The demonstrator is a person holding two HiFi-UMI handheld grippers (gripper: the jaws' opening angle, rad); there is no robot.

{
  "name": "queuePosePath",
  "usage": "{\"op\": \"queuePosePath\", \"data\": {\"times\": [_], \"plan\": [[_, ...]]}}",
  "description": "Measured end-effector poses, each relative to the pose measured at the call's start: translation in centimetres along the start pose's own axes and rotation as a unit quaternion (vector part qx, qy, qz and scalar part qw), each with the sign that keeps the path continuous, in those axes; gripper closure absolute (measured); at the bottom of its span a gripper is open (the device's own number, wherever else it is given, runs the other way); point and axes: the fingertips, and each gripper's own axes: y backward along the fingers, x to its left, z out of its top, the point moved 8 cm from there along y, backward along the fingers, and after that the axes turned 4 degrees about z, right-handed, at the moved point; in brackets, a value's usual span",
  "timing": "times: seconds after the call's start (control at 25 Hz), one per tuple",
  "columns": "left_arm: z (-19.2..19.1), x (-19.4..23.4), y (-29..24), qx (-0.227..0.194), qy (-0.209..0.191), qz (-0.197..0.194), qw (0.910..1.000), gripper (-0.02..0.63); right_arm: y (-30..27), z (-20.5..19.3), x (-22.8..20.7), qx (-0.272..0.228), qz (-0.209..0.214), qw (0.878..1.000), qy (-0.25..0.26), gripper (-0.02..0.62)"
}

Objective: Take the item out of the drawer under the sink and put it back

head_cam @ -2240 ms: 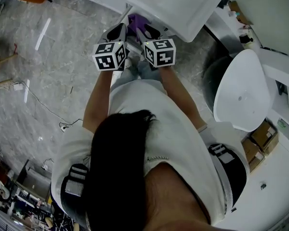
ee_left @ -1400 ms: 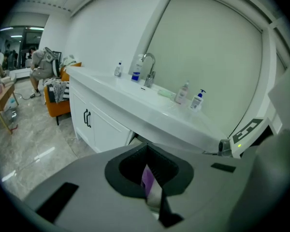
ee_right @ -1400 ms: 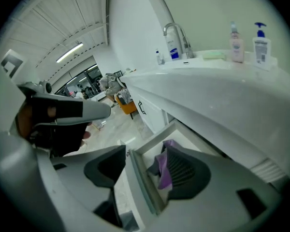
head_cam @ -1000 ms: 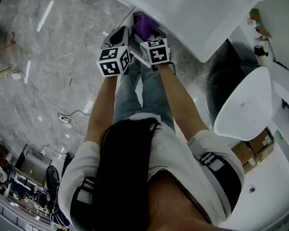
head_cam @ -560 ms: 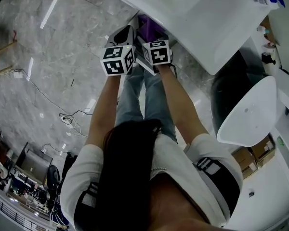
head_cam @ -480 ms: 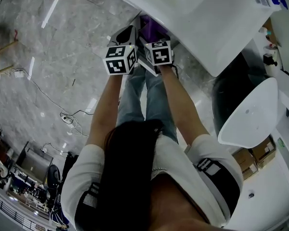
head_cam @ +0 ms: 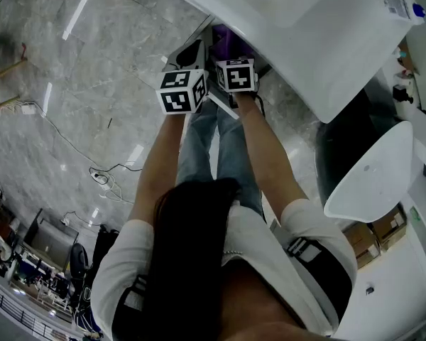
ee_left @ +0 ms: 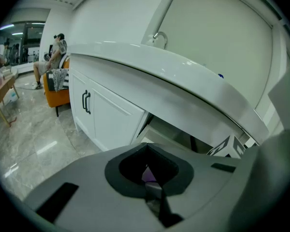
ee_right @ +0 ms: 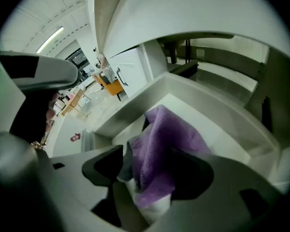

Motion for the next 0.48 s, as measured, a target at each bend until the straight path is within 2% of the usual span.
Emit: {"op": "queuePosePath", "data": {"times": [0.16,0.36,0.48], "plan": [[0.1,0.5,-0.1,-0.012,0.017,0.002,0.9998,0.603,-1.2,0.2,-0.3,0.003,-0.020,1.000,-0.005,0.301],[-0.2,1.4,0.1,-0.010,0.022,0.005,0.9997,0.603,-1.7,0.0,0.1,0.012,-0.053,0.998,0.026,0.303],[-0.1,1.6,0.2,-0.013,0.022,0.006,0.9996,0.603,-1.6,-0.2,-0.2,0.011,-0.081,0.996,0.029,0.347]]}}
